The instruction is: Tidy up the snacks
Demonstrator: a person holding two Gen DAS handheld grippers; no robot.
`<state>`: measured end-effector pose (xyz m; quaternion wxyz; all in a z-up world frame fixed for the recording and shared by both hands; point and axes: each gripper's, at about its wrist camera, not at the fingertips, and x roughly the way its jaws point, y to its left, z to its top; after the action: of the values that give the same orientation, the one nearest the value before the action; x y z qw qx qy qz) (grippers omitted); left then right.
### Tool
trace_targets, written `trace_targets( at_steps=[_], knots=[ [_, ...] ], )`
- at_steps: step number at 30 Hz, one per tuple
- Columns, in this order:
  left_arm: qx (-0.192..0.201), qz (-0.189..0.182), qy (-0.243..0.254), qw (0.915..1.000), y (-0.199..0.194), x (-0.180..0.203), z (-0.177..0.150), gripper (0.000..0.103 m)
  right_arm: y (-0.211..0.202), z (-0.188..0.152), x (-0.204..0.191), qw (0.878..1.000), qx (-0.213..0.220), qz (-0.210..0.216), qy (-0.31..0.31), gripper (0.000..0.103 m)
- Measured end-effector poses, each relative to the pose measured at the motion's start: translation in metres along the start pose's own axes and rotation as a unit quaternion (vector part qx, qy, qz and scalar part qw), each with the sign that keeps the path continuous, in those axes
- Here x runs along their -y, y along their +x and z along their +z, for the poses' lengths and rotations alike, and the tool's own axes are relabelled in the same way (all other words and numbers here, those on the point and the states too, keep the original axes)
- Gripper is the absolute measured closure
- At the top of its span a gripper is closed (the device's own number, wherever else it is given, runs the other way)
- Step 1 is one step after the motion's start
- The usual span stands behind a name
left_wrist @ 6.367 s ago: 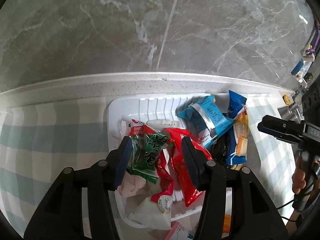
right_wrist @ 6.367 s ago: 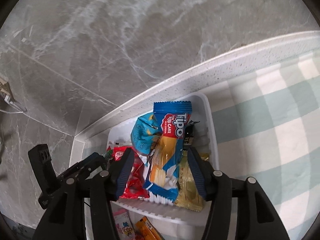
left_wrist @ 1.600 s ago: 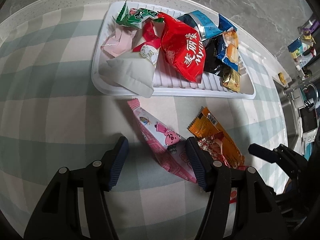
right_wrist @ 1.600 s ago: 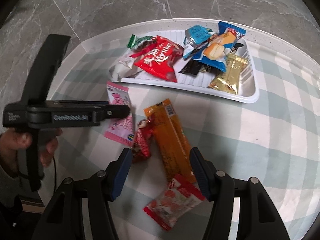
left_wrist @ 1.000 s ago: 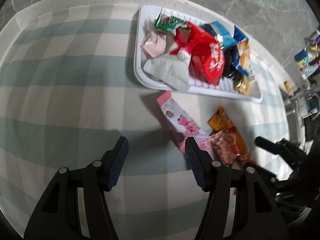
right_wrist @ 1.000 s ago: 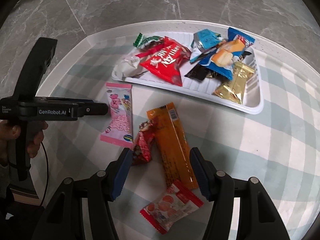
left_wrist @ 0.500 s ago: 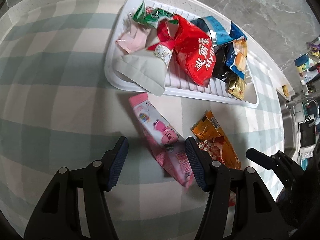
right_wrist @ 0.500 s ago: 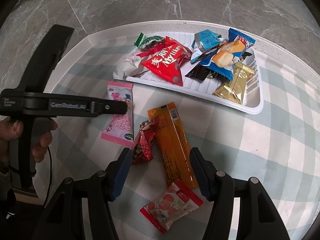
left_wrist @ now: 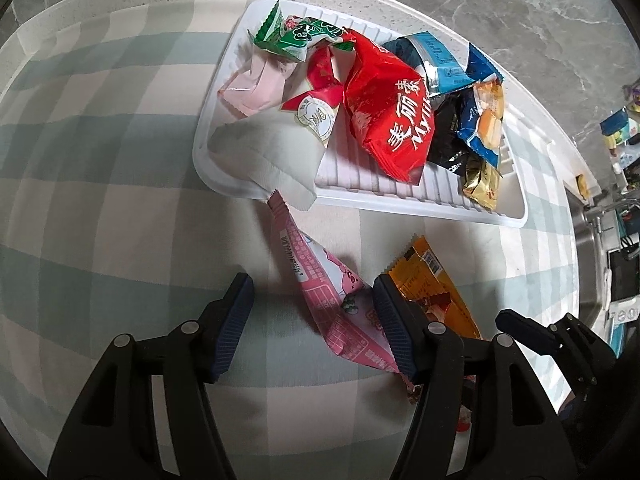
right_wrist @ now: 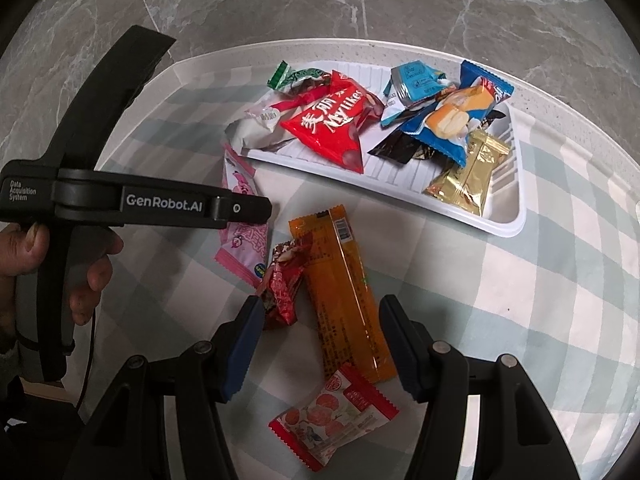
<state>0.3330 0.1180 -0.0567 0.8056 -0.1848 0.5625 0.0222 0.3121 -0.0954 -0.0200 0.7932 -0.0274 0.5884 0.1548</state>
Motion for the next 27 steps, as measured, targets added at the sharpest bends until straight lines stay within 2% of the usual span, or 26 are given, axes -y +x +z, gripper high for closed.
trace_targets(
  at_steps=[6, 8, 10, 13, 27],
  knots=[
    [0.005, 0.003, 0.018, 0.9998, 0.001, 0.001, -0.002, 0.045, 0.0, 0.0, -0.001, 1.0, 0.001, -0.003, -0.006, 0.04],
    [0.007, 0.014, 0.033, 0.9993, 0.0, 0.001, -0.003, 0.054, -0.001, 0.0, -0.001, 1.0, 0.001, -0.002, -0.007, 0.04],
    [0.008, 0.008, 0.034, 0.9993, -0.001, -0.004, -0.004, 0.061, -0.001, 0.001, -0.002, 1.0, 0.002, -0.002, -0.009, 0.04],
    [0.006, 0.002, 0.033, 0.9994, -0.005, -0.013, -0.006, 0.067, 0.0, 0.001, -0.005, 1.0, 0.002, 0.001, -0.011, 0.04],
    [0.012, 0.013, 0.037, 0.9991, -0.024, -0.041, -0.032, 0.069, 0.023, 0.01, -0.022, 0.999, -0.015, 0.011, -0.043, 0.041]
  ],
)
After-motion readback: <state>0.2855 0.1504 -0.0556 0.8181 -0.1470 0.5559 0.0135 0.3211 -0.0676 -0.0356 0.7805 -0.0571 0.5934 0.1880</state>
